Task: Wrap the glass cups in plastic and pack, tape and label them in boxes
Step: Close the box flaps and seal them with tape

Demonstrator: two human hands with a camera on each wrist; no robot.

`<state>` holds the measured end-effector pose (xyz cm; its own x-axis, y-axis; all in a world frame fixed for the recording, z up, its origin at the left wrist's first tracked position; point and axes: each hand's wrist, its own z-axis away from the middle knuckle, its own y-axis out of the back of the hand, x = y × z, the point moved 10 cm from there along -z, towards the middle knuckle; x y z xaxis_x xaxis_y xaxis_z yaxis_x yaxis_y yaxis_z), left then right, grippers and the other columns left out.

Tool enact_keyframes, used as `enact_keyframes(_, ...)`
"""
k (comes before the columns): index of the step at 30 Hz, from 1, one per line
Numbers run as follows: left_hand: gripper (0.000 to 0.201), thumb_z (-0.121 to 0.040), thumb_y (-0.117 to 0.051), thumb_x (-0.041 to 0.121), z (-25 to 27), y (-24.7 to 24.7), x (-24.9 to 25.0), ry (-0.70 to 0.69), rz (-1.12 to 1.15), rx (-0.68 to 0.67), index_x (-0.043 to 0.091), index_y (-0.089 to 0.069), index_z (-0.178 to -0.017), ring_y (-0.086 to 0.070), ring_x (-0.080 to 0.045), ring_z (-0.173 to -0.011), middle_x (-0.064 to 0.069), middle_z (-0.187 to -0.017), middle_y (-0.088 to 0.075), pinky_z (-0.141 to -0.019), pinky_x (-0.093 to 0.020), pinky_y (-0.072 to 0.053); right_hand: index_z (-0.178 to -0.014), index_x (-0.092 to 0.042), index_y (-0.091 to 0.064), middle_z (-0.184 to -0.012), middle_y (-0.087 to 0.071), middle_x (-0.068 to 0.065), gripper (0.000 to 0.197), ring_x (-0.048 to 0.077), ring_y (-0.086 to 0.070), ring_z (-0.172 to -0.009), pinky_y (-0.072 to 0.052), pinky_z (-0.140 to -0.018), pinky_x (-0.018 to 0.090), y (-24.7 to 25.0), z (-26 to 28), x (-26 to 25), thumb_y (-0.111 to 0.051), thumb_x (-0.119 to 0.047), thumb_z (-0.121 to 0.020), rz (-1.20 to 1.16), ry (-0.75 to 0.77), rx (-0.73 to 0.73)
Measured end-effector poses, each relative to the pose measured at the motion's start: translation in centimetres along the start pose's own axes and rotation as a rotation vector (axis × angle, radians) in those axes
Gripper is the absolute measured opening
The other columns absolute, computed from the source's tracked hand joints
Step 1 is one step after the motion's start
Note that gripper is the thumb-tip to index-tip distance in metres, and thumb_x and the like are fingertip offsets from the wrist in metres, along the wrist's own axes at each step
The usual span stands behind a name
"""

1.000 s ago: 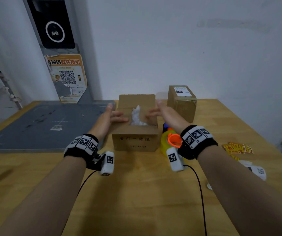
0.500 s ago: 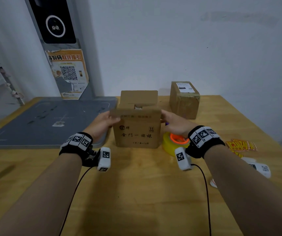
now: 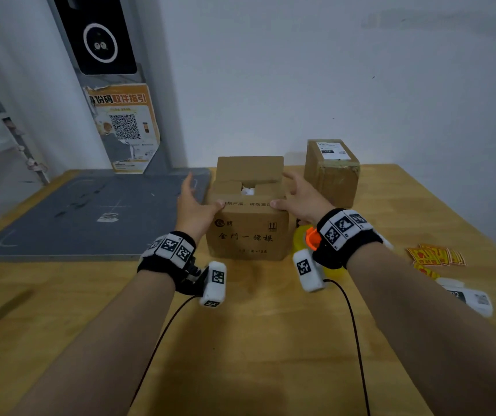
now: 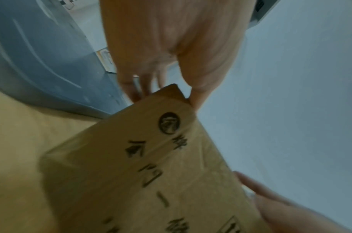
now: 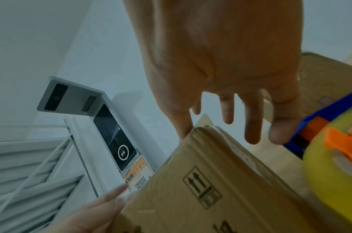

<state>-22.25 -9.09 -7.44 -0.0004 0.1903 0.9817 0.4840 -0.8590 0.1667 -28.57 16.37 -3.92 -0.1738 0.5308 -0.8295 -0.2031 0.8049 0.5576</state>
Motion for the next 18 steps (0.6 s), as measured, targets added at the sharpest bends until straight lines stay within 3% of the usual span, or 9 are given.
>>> enact_keyframes(1, 0.092, -0.084, -0.084, 0.018, -0.6, 0.1, -0.4, 0.047, -0.029, 0.014, 0.026, -0.030, -0.158, -0.049, -0.027, -0.137, -0.008, -0.157, -0.043, -0.110, -0.050, -0.048, -0.160, -0.030, -0.026, -0.151, -0.047, 0.008, 0.090, 0.028, -0.049, -0.135, -0.054, -0.081, 0.033, -0.1, -0.2, 0.2, -0.081, -0.021, -0.089, -0.017, -0.023, -0.030)
enact_keyframes(3, 0.090, -0.083, -0.085, 0.019, -1.5, -0.3, -0.2, 0.109, -0.137, -0.025, 0.021, -0.033, -0.156, -0.052, -0.031, -0.134, -0.010, -0.156, -0.043, -0.109, -0.050, -0.048, -0.163, -0.027, -0.018, -0.147, -0.051, 0.008, 0.096, 0.028, -0.059, -0.119, -0.056, -0.081, 0.037, -0.3, -0.5, 0.5, -0.081, -0.026, -0.089, 0.018, -0.076, -0.093)
enact_keyframes(4, 0.088, -0.085, -0.083, 0.016, -1.9, -0.7, 0.6, 0.099, -0.237, -0.047, 0.020, -0.032, -0.156, -0.049, -0.031, -0.137, -0.008, -0.158, -0.040, -0.110, -0.047, -0.047, -0.163, -0.026, -0.017, -0.146, -0.052, 0.008, 0.097, 0.026, -0.061, -0.110, -0.058, -0.083, 0.039, -0.5, -0.6, 0.6, -0.080, -0.029, -0.090, 0.043, -0.100, -0.126)
enact_keyframes(6, 0.083, -0.088, -0.075, 0.009, -2.8, -1.7, 2.8, 0.026, -0.405, -0.062, 0.020, -0.029, -0.157, -0.042, -0.033, -0.142, -0.006, -0.161, -0.033, -0.109, -0.042, -0.045, -0.161, -0.024, -0.026, -0.143, -0.055, 0.005, 0.086, 0.022, -0.064, -0.098, -0.061, -0.067, 0.033, -0.8, -0.7, 0.9, -0.077, -0.033, -0.093, 0.060, -0.138, -0.176)
enact_keyframes(9, 0.083, -0.089, -0.071, 0.016, -4.2, -3.1, 5.7, -0.066, -0.508, -0.062, 0.022, -0.026, -0.159, -0.034, -0.035, -0.146, -0.007, -0.162, -0.030, -0.117, -0.047, -0.038, -0.159, -0.021, -0.034, -0.151, -0.052, 0.005, 0.076, 0.030, -0.064, -0.111, -0.055, -0.049, 0.028, -0.9, -0.3, 1.2, -0.073, -0.034, -0.096, 0.064, -0.183, -0.221)
enact_keyframes(12, 0.085, -0.094, -0.072, 0.027, -5.5, -4.2, 6.9, -0.019, -0.414, -0.110, 0.020, -0.020, -0.161, -0.035, -0.033, -0.148, -0.010, -0.165, -0.029, -0.117, -0.043, -0.036, -0.158, -0.024, -0.037, -0.150, -0.054, 0.006, 0.067, 0.028, -0.065, -0.107, -0.050, -0.040, 0.022, -0.7, 0.2, 1.5, -0.068, -0.037, -0.099, 0.068, -0.206, -0.239)
enact_keyframes(14, 0.079, -0.100, -0.063, 0.037, -6.1, -4.5, 6.9, 0.058, -0.317, -0.150, 0.022, -0.017, -0.163, -0.035, -0.033, -0.148, -0.011, -0.166, -0.028, -0.117, -0.043, -0.035, -0.158, -0.026, -0.036, -0.151, -0.053, 0.006, 0.068, 0.029, -0.065, -0.110, -0.052, -0.042, 0.023, -0.6, 0.3, 1.8, -0.068, -0.036, -0.099, 0.043, -0.225, -0.248)
enact_keyframes(16, 0.070, -0.103, -0.054, 0.045, -6.1, -4.2, 6.7, 0.122, -0.204, -0.152, 0.028, -0.022, -0.162, -0.037, -0.034, -0.147, -0.010, -0.165, -0.030, -0.117, -0.048, -0.036, -0.158, -0.032, -0.034, -0.151, -0.053, 0.006, 0.072, 0.030, -0.070, -0.103, -0.062, -0.059, 0.036, -0.7, 0.3, 2.1, -0.070, -0.041, -0.097, 0.047, -0.248, -0.248)
enact_keyframes(18, 0.058, -0.106, -0.044, 0.050, -5.8, -3.9, 6.4, 0.147, -0.156, -0.158, 0.029, -0.032, -0.159, -0.041, -0.034, -0.143, -0.010, -0.162, -0.035, -0.114, -0.050, -0.038, -0.156, -0.040, -0.036, -0.150, -0.054, 0.005, 0.070, 0.030, -0.072, -0.094, -0.063, -0.071, 0.046, -0.8, 0.5, 2.4, -0.071, -0.046, -0.095, 0.041, -0.269, -0.252)
